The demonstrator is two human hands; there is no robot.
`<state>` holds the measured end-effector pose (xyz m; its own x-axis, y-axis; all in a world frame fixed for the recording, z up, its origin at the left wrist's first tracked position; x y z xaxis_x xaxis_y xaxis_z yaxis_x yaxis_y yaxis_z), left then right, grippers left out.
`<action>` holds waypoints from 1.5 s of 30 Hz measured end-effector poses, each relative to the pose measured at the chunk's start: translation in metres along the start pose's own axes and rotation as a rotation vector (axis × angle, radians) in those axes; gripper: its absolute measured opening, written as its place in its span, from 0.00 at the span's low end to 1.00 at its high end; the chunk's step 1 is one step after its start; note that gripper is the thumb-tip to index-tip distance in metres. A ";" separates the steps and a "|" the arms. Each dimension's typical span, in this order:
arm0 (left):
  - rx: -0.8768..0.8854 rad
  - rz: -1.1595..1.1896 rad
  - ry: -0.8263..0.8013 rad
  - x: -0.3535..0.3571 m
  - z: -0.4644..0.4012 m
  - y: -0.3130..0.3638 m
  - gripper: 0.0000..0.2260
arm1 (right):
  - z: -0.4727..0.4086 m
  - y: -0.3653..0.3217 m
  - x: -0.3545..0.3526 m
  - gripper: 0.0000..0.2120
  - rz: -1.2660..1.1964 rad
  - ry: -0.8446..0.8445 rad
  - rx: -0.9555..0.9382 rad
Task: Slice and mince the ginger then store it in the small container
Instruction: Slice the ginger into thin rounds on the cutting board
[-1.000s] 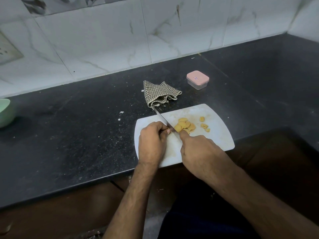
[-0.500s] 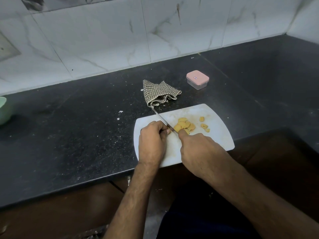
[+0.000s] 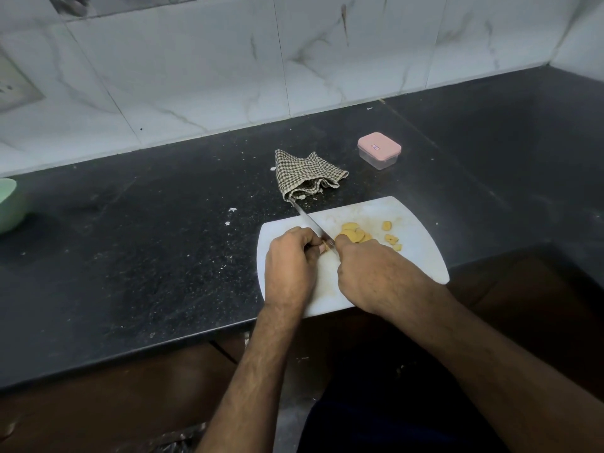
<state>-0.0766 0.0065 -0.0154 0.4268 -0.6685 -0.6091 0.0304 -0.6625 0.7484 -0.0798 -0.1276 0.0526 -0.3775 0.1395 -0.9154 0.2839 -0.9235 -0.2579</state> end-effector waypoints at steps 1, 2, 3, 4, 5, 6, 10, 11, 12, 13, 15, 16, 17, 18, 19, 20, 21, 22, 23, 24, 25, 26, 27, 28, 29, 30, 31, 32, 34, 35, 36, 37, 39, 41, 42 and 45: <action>0.002 0.004 0.004 -0.001 0.000 -0.001 0.05 | -0.001 -0.001 0.001 0.18 -0.008 -0.002 -0.004; 0.006 0.009 0.008 -0.001 0.000 -0.001 0.04 | -0.002 0.000 0.001 0.18 -0.020 -0.010 -0.007; 0.011 0.013 0.011 0.000 0.001 -0.001 0.04 | -0.002 0.002 0.001 0.18 -0.035 -0.023 -0.006; 0.014 0.014 0.013 0.000 0.001 -0.001 0.04 | -0.002 0.004 0.001 0.18 -0.048 -0.034 -0.003; 0.015 0.015 0.016 0.000 0.002 0.000 0.04 | 0.000 0.006 0.001 0.18 -0.058 -0.041 -0.002; 0.015 0.018 0.020 0.000 0.002 0.000 0.04 | 0.002 0.007 0.000 0.17 -0.064 -0.045 -0.001; 0.019 0.028 0.030 0.000 0.002 -0.002 0.04 | 0.006 0.005 -0.002 0.17 -0.053 -0.056 0.008; 0.023 0.029 0.027 0.000 0.001 -0.003 0.04 | 0.005 0.003 -0.002 0.17 -0.048 -0.059 0.009; 0.025 0.031 0.023 0.000 0.001 -0.003 0.04 | 0.003 0.003 -0.002 0.17 -0.046 -0.061 0.009; 0.026 0.039 0.019 0.001 0.001 -0.003 0.04 | 0.000 0.002 -0.001 0.17 -0.048 -0.062 0.008; 0.022 0.053 0.015 0.002 0.001 -0.003 0.04 | -0.004 0.003 0.000 0.18 -0.060 -0.066 0.011; 0.018 0.057 0.018 0.003 0.002 -0.003 0.04 | -0.005 0.004 0.001 0.18 -0.067 -0.070 0.018; 0.014 0.058 0.022 0.002 0.002 -0.002 0.04 | -0.005 0.005 0.001 0.17 -0.072 -0.076 0.025; 0.014 0.061 0.026 0.002 0.002 -0.002 0.05 | -0.004 0.006 0.001 0.17 -0.073 -0.083 0.031; 0.014 0.064 0.028 0.001 0.001 -0.003 0.05 | -0.003 0.006 0.001 0.16 -0.073 -0.091 0.034; 0.015 0.064 0.029 0.000 0.001 -0.004 0.05 | -0.002 0.006 0.000 0.14 -0.072 -0.098 0.035; 0.018 0.061 0.031 0.000 0.000 -0.005 0.05 | -0.001 0.006 0.000 0.14 -0.071 -0.103 0.035; 0.021 0.060 0.031 0.000 0.000 -0.006 0.05 | -0.001 0.006 -0.001 0.14 -0.065 -0.107 0.035; 0.021 0.062 0.031 0.000 0.000 -0.007 0.06 | -0.002 0.005 -0.001 0.14 -0.054 -0.106 0.032; 0.019 0.066 0.032 0.000 0.001 -0.007 0.06 | -0.003 0.004 -0.001 0.16 -0.038 -0.100 0.022; 0.017 0.071 0.033 0.001 0.001 -0.008 0.07 | -0.005 0.003 0.000 0.17 -0.023 -0.092 0.010; 0.015 0.078 0.031 0.001 0.002 -0.009 0.07 | -0.007 0.002 0.001 0.18 -0.016 -0.084 -0.003; 0.011 0.085 0.029 0.001 0.002 -0.009 0.07 | -0.007 0.001 0.002 0.18 -0.012 -0.078 -0.012; 0.007 0.089 0.027 0.001 0.002 -0.008 0.06 | -0.007 0.001 0.003 0.18 -0.009 -0.074 -0.017; 0.003 0.090 0.026 0.000 0.002 -0.007 0.06 | -0.006 0.002 0.003 0.18 -0.003 -0.074 -0.019; 0.002 0.089 0.026 0.000 0.002 -0.006 0.06 | -0.004 0.003 0.004 0.18 0.002 -0.078 -0.014; 0.005 0.084 0.026 0.001 0.002 -0.005 0.06 | -0.001 0.005 0.005 0.18 0.010 -0.083 -0.005; 0.007 0.075 0.028 0.000 0.001 -0.005 0.06 | 0.002 0.006 0.005 0.18 0.017 -0.084 0.004; 0.010 0.060 0.032 -0.001 0.000 -0.005 0.05 | 0.004 0.006 0.006 0.18 0.031 -0.075 0.017; 0.012 0.063 0.032 -0.001 0.000 -0.006 0.06 | 0.002 0.004 0.007 0.18 0.037 -0.069 0.019; 0.015 0.070 0.032 -0.002 0.001 -0.008 0.06 | -0.001 0.002 0.010 0.19 0.041 -0.061 0.019; 0.013 0.076 0.032 -0.002 0.001 -0.009 0.07 | -0.004 0.000 0.013 0.20 0.045 -0.049 0.021; 0.003 0.088 0.029 -0.002 0.004 -0.009 0.08 | -0.006 -0.002 0.022 0.21 0.049 -0.018 0.023; -0.010 0.092 0.029 -0.001 0.005 -0.006 0.08 | -0.006 0.000 0.025 0.21 0.046 0.015 0.024; -0.017 0.086 0.029 -0.001 0.004 -0.006 0.06 | -0.005 0.002 0.026 0.20 0.041 0.029 0.022; -0.022 0.072 0.045 -0.001 0.003 -0.006 0.06 | -0.005 0.005 0.025 0.19 0.036 0.052 0.006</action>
<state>-0.0803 0.0101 -0.0203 0.4689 -0.6977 -0.5417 0.0181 -0.6056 0.7956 -0.0833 -0.1272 0.0270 -0.3205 0.1246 -0.9390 0.2915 -0.9302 -0.2229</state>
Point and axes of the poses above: each hand's wrist, its own z-axis away from the middle knuckle, its own x-axis out of the palm, y = z × x, the point moved 3 cm from there along -z, towards the middle knuckle, and after that the axes turned 2 degrees about z, right-handed, at the moved point
